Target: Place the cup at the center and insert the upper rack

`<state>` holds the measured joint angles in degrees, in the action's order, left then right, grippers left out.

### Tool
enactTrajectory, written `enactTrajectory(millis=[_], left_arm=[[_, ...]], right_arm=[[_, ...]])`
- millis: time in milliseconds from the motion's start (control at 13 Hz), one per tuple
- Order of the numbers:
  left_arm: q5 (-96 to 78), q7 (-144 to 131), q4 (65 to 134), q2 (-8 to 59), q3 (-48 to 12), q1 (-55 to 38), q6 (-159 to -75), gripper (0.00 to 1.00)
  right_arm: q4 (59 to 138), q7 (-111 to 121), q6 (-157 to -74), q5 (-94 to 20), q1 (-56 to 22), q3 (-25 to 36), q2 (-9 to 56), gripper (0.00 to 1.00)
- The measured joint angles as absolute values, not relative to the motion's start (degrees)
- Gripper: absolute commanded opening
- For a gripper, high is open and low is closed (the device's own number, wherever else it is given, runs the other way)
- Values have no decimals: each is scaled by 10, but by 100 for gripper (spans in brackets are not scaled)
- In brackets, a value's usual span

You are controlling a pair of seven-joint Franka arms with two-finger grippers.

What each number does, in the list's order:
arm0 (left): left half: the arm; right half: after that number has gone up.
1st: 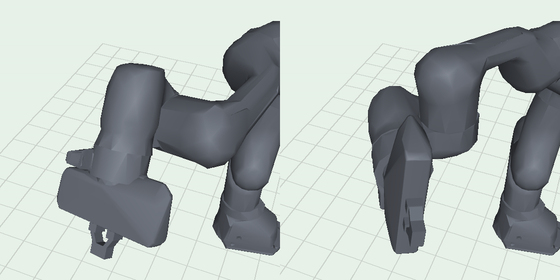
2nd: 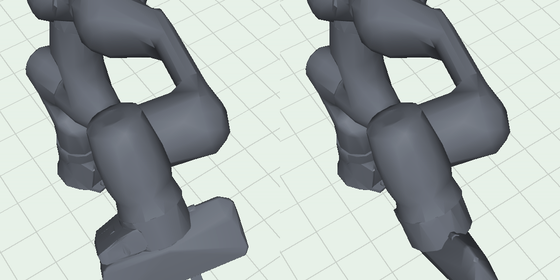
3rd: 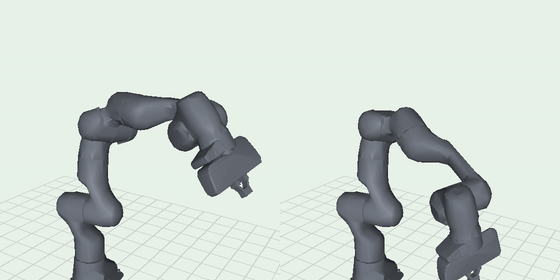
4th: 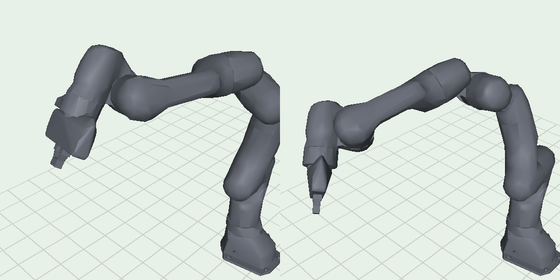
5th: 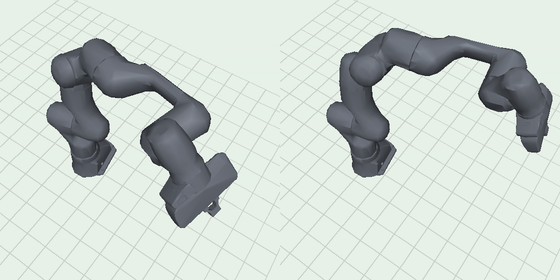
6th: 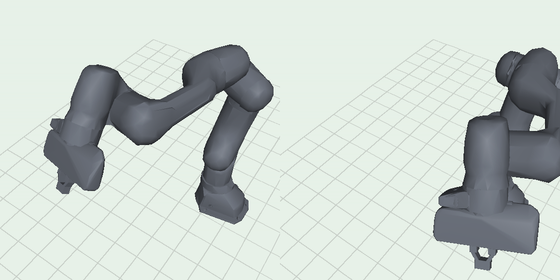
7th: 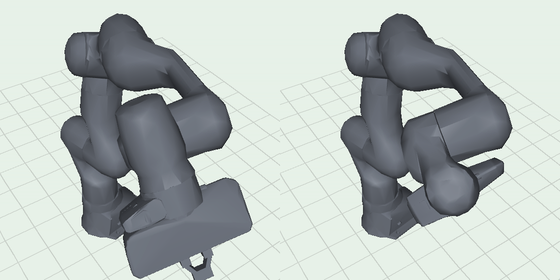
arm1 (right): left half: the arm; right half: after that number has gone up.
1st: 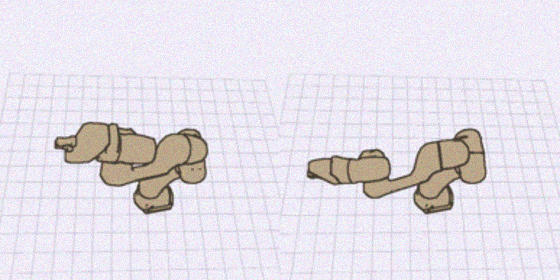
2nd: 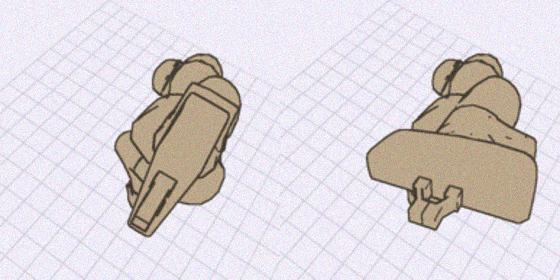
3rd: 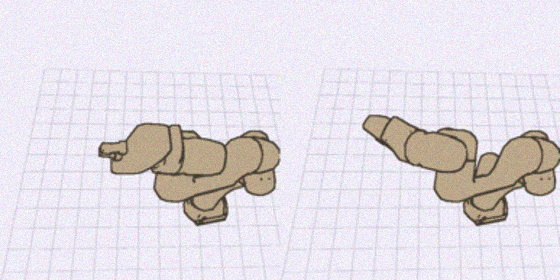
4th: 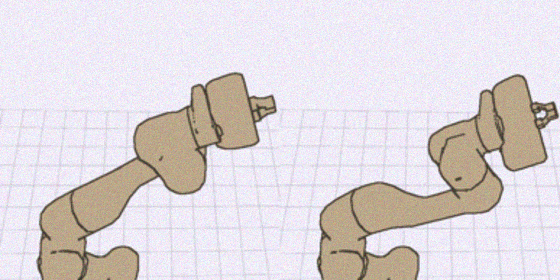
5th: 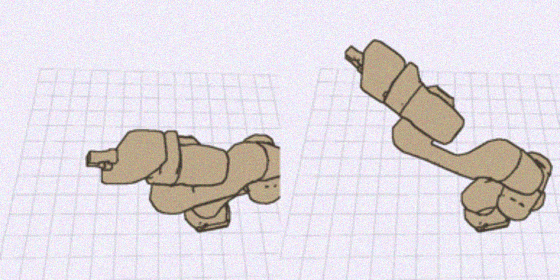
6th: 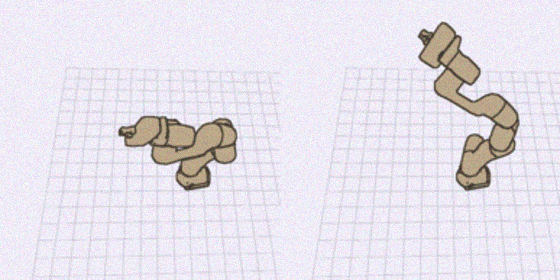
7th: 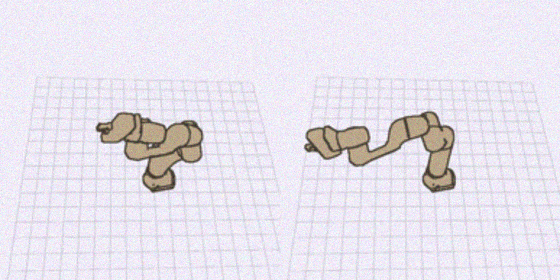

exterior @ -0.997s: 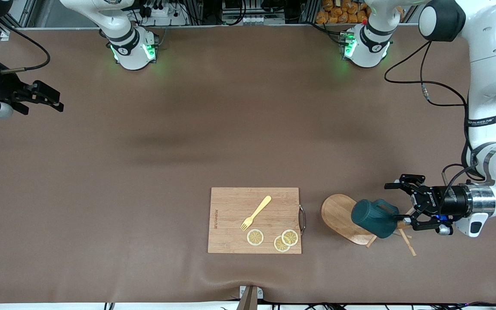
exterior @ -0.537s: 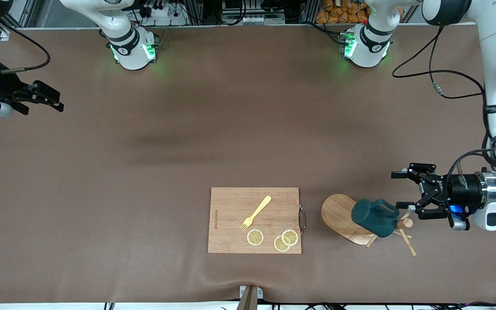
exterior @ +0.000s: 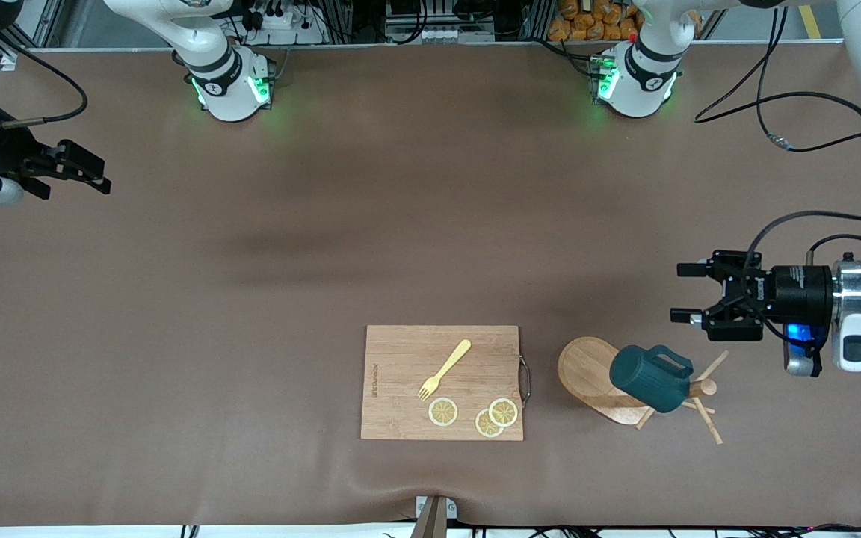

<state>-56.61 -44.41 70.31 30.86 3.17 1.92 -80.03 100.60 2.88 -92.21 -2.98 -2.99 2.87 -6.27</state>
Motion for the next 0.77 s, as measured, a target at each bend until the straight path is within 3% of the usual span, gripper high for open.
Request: enactTrajectory(millis=[767], left_arm=[[-156, -333, 713, 158, -63, 19, -703, 100]], right_arm=[[1007, 29, -922, -30, -30, 28, -63, 100]])
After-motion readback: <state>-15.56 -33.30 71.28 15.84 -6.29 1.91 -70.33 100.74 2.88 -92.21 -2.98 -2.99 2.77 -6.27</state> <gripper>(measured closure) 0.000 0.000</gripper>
